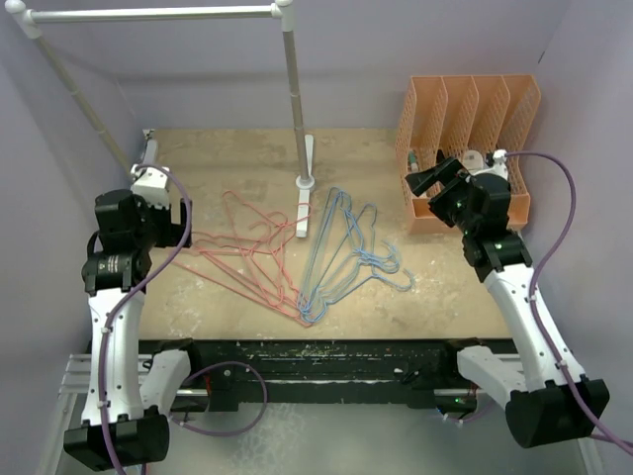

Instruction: Organize the hangers

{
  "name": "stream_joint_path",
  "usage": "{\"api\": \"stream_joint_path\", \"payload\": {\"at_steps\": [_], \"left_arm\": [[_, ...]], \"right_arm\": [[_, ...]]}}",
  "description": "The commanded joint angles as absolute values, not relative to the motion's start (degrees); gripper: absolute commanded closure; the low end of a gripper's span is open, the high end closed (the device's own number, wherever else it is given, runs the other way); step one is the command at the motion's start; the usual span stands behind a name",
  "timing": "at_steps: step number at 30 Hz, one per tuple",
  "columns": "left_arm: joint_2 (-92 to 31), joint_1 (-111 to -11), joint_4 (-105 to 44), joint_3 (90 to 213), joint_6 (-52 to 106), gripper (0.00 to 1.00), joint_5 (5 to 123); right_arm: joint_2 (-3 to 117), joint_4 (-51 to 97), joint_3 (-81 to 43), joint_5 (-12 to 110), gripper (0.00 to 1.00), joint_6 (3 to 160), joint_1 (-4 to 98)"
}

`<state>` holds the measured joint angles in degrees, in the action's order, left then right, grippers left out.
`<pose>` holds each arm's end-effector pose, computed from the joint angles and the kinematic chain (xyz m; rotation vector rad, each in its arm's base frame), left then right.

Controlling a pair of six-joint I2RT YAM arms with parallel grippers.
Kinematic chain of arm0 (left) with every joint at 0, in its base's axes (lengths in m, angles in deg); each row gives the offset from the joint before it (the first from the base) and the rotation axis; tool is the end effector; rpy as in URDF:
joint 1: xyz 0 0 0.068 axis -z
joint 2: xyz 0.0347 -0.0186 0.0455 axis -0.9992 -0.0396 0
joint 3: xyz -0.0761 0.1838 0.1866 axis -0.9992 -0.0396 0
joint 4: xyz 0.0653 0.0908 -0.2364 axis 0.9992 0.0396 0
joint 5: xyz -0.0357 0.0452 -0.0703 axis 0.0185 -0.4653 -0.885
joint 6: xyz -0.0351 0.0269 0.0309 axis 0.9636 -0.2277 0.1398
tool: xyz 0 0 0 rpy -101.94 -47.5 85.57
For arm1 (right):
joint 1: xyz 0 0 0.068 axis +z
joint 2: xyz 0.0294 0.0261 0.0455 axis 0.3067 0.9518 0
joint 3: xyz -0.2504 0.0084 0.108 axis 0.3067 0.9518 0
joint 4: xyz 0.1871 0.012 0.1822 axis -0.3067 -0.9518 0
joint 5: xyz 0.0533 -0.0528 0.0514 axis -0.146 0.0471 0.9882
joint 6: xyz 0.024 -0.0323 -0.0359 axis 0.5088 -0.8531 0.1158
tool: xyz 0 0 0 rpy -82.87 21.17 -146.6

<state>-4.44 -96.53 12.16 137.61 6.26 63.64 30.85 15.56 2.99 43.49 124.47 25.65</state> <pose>0.1731 0.0213 0.3549 0.0952 2.1067 0.0213 0.2207 0.0317 0.3660 0.6166 1.6910 0.7709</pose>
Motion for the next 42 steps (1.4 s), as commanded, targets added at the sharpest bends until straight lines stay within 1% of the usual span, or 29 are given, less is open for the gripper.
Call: {"api": "stream_joint_path", "payload": {"at_steps": [1, 3, 7, 8, 11, 13, 15, 17, 20, 22, 25, 29, 30, 32, 35, 38, 42], "left_arm": [[-2.39, -96.25, 13.65, 139.88, 8.54, 0.01, 73.66], [-1.9, -96.28, 14.37, 140.82, 8.45, 0.01, 75.41], [-4.54, -96.34, 20.06, 143.9, -3.13, 0.01, 60.96], [-6.0, -96.26, 20.99, 144.44, -4.16, 0.01, 59.83], [-11.11, -96.25, 23.66, 145.72, -6.92, 0.01, 57.82], [-12.74, -96.25, 24.01, 145.66, -8.27, 0.01, 55.58], [-13.89, -96.06, 24.54, 145.82, -9.15, 0.01, 52.78], [-14.87, -95.69, 24.93, 145.75, -8.98, 0.01, 51.4], [-16.19, -95.22, 23.63, 145.05, -6.3, 0.01, 53.76], [-16.33, -95.11, 22.33, 144.28, -4.57, 0.01, 55.69], [-15.26, -95.11, 20.12, 143.72, -0.74, 0.01, 59.97], [-15.99, -93.11, 19.68, 145.06, 3.64, 0.01, 61.6], [-16.6, -90.02, 19.49, 145.39, 4.87, 0.01, 63.95], [-17.75, -83.78, 18.93, 145.6, 5.81, 0.01, 71.62], [-19.0, -82.01, 17.72, 146.05, 6.55, 0.01, 77.13], [-18.7, -81.73, 16.91, 146.15, 7.99, 0.01, 76.71], [-18.72, -81.74, 16.18, 145.14, 8.56, 0.01, 76.06]], "right_arm": [[34.78, 10.03, -4.3, 36.64, 0.0, 125.33, 28.26], [34.98, 14.08, -3.05, 41.87, 0.0, 122.43, 28.41], [30.78, 29.29, 7.19, 55.36, 0.0, 117.8, 28.41], [29.71, 33.55, 9.55, 57.86, 0.0, 118.49, 28.41], [27.49, 40.04, 14.01, 61.01, 0.0, 118.96, 28.41], [27.5, 43.04, 14.79, 61.25, 0.0, 115.23, 28.41], [29.52, 40.66, 12.66, 61.1, 0.01, 110.97, 29.03], [33.83, 36.25, 9.49, 59.65, 0.04, 107.8, 30.11], [42.74, 31.17, 3.1, 57.35, 0.11, 105.09, 33.71], [48.68, 33.09, 0.07, 57.6, 0.12, 106.42, 36.32], [57.61, 38.66, -5.25, 59.72, 0.16, 109.7, 40.71], [71.46, 31.47, -17.65, 54.1, 0.21, 109.09, 46.37], [74.05, 30.84, -19.5, 52.91, 0.21, 109.51, 46.72], [78.94, 29.64, -22.41, 51.77, 0.26, 111.26, 46.77], [85.83, 26.8, -26.99, 50.99, 0.34, 112.03, 47.17], [89.78, 27.34, -28.5, 49.46, 0.39, 112.88, 47.76], [94.58, 25.89, -30.37, 47.79, 0.42, 113.07, 48.18]]}}
